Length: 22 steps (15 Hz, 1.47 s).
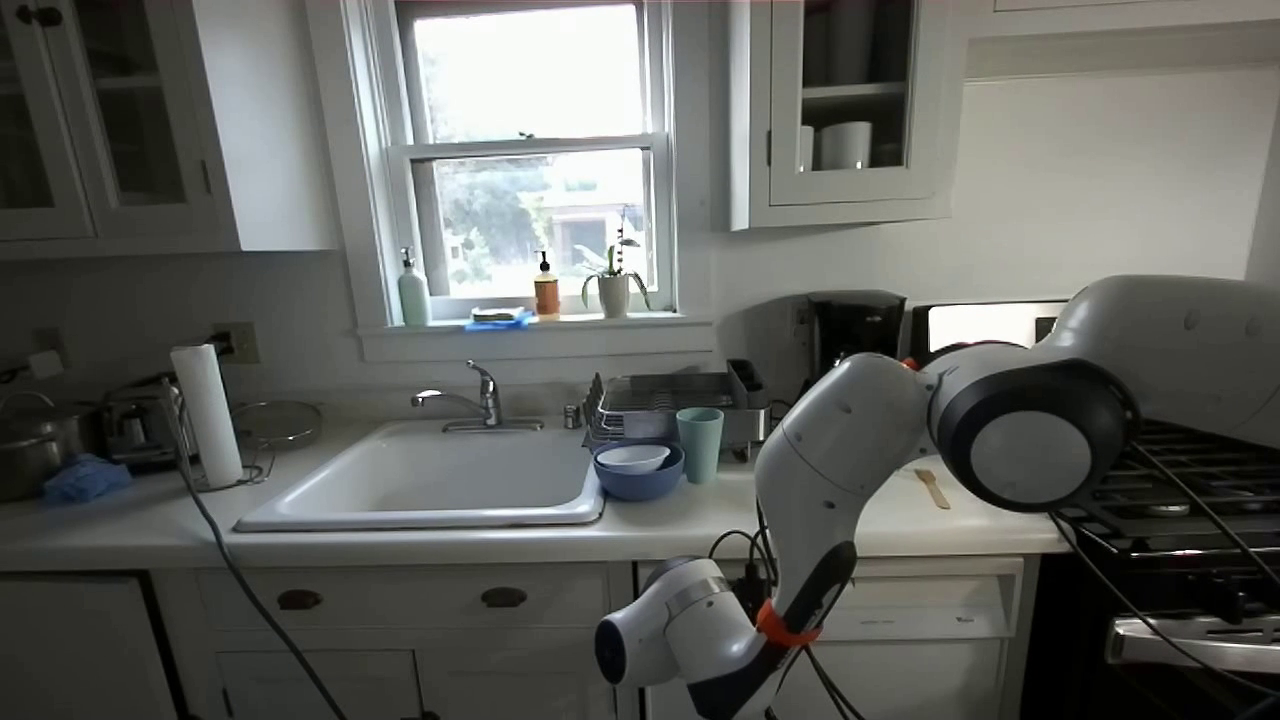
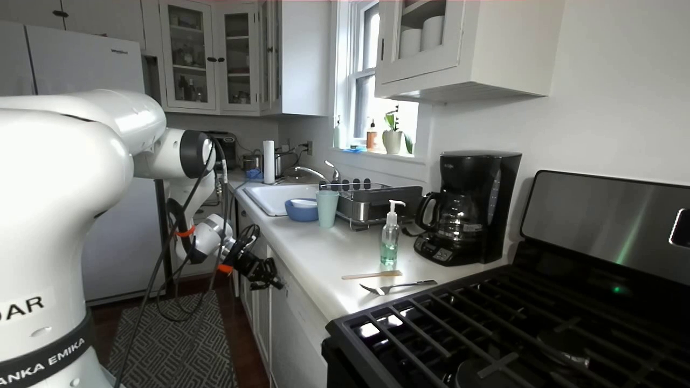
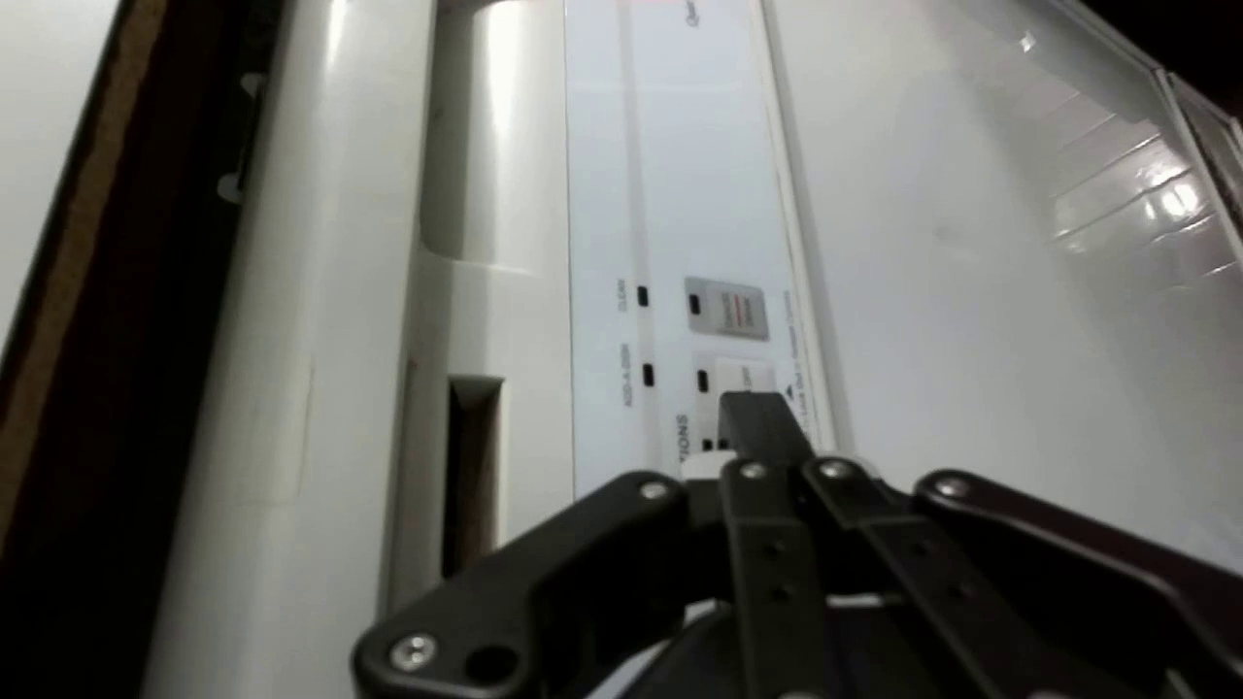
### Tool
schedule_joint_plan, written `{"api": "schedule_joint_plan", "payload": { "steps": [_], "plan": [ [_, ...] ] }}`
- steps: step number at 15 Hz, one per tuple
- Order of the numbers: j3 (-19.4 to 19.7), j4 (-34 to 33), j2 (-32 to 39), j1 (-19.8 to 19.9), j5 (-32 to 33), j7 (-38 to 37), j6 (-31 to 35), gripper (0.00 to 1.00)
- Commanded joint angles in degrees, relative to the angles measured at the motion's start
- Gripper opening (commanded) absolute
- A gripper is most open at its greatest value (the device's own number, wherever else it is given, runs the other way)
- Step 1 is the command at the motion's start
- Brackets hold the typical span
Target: Press the second button to the right on the dishwasher
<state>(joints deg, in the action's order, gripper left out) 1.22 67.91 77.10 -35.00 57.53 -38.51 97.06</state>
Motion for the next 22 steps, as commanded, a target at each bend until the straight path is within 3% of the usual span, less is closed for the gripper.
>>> {"api": "schedule_joint_plan", "payload": {
  "steps": [1,22],
  "plan": [
    [0.8,-2.4,0.7,1.0,1.9,4.6,0.3,0.00],
    [-1.5,-0.9,-0.6,2.7,-0.6,10.3,2.6,0.00]
  ]
}}
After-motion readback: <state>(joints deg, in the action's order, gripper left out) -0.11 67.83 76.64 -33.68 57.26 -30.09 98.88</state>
